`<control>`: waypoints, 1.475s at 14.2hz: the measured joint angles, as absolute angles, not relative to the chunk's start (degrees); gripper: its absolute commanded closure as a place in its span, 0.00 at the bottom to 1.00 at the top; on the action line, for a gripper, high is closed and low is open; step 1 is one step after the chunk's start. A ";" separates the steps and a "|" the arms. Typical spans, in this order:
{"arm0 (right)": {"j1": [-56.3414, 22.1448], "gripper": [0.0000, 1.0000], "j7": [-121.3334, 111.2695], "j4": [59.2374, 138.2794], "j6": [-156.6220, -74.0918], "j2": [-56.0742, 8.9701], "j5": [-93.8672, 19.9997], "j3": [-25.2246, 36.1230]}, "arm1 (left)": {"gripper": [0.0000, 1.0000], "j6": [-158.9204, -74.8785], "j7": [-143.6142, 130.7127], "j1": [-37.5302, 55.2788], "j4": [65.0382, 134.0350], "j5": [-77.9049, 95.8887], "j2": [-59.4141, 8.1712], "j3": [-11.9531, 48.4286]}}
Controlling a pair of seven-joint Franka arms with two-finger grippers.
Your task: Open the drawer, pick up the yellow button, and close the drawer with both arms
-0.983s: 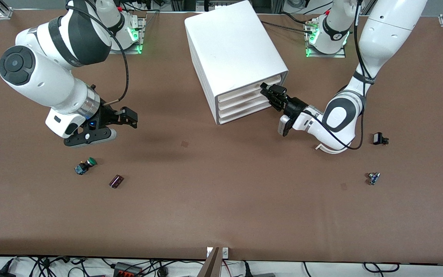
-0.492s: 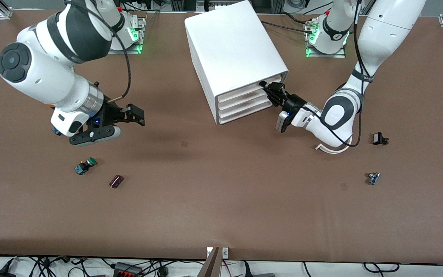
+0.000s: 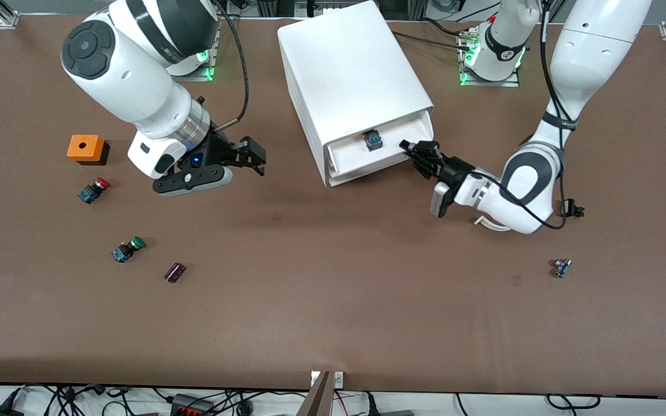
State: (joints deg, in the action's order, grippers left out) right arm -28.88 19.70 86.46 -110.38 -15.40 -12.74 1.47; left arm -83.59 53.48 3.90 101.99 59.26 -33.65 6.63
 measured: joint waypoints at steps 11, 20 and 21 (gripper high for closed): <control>-41.80 0.00 25.42 77.53 -118.92 -25.08 -9.86 1.47 | 0.00 -80.50 38.40 -0.26 90.86 57.67 -38.49 5.89; -49.32 0.00 27.17 67.08 -118.95 -35.71 -5.35 1.71 | 0.00 -77.58 7.21 0.31 79.56 22.64 -30.83 6.34; -49.78 0.00 27.18 66.21 -118.95 -36.74 -5.00 1.76 | 0.00 -77.89 6.97 0.50 79.19 18.82 -30.85 6.36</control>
